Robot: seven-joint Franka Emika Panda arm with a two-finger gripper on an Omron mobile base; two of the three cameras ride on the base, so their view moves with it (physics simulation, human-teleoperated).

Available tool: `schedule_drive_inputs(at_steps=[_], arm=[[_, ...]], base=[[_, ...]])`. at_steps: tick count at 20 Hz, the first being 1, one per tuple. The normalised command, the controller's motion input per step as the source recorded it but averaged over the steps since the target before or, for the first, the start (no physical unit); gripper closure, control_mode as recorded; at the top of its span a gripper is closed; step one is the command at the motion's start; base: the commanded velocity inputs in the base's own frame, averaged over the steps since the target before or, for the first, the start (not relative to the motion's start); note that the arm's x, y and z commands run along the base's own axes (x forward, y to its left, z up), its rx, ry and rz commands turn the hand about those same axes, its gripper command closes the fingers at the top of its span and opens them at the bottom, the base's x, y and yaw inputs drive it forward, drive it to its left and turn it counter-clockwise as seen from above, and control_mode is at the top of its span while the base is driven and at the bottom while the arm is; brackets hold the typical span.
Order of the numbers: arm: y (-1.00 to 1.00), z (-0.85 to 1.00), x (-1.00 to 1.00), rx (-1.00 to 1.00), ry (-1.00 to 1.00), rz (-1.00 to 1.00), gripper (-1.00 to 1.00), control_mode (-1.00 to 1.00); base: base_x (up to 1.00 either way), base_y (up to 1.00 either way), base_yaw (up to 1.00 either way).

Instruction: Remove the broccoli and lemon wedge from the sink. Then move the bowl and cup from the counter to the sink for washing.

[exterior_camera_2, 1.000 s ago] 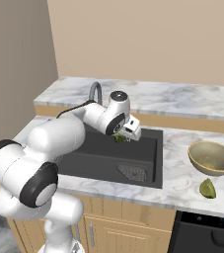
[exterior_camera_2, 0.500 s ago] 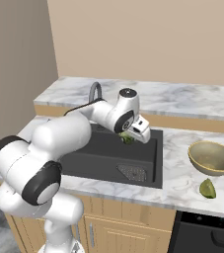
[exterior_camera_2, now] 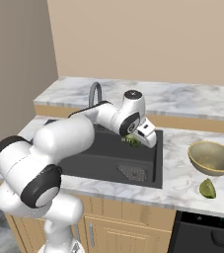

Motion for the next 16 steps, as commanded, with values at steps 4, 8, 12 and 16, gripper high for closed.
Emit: schedule_drive_inputs(at_steps=[4, 8, 12, 16], arm=[[-0.29, -0.03, -0.08, 0.0, 0.0, -0.19, 1.0, -1.0], [-0.32, -0.03, -0.07, 0.0, 0.0, -0.17, 1.0, -1.0], [-0.33, -0.05, -0.07, 0.0, 0.0, -0.16, 1.0, -1.0], [-0.35, -0.07, -0.07, 0.0, 0.0, -0.15, 1.0, -1.0]], base=[[0.0, 0.0, 0.0], [0.0, 0.0, 0.0], [0.0, 0.0, 0.0], [0.0, 0.0, 0.0]])
